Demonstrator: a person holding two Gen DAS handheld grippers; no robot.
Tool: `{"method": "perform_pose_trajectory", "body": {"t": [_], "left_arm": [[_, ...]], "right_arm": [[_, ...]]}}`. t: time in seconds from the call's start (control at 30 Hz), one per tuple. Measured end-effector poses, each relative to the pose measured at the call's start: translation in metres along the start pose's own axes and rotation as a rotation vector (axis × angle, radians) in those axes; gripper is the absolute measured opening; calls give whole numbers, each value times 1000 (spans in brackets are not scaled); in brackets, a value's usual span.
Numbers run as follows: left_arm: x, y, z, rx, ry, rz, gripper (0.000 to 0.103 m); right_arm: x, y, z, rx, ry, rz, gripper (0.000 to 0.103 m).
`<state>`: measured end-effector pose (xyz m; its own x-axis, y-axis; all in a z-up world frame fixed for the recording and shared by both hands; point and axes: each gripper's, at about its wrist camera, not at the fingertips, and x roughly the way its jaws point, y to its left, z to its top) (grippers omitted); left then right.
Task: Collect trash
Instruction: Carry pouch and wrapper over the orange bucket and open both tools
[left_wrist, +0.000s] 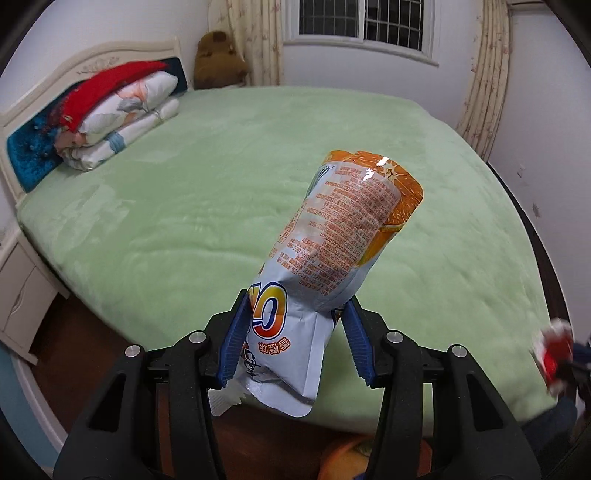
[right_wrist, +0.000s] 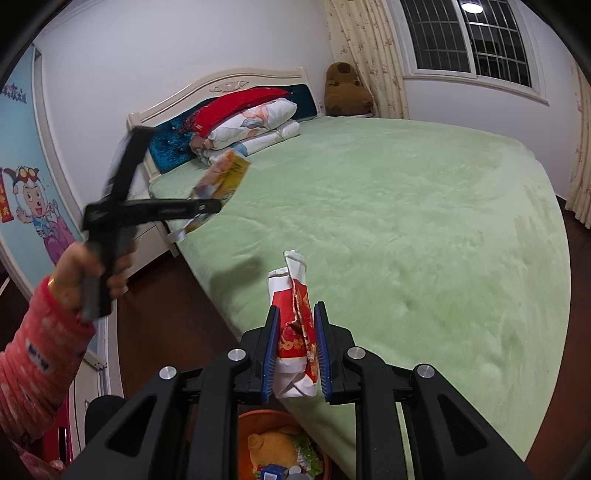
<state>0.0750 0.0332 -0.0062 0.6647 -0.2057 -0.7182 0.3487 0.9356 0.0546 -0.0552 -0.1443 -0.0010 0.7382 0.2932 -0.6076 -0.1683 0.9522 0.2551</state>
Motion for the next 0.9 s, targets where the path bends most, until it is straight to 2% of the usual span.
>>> {"method": "perform_pose_trajectory", "body": {"t": [0.2, 0.4, 0.6, 0.9], "left_arm": [[-42, -31, -63, 40, 1, -37, 48], [-56, -51, -121, 16, 39, -65, 49], [-41, -59, -173, -45, 134, -90, 49], [18, -66, -239, -136, 367, -130, 49]], "right_arm": [[-9, 19, -28, -26, 32, 18, 19], [-7, 28, -62, -26, 95, 35, 19], [3, 28, -102, -3, 181, 45, 19], [43, 27, -152, 21, 345, 31, 19]]}}
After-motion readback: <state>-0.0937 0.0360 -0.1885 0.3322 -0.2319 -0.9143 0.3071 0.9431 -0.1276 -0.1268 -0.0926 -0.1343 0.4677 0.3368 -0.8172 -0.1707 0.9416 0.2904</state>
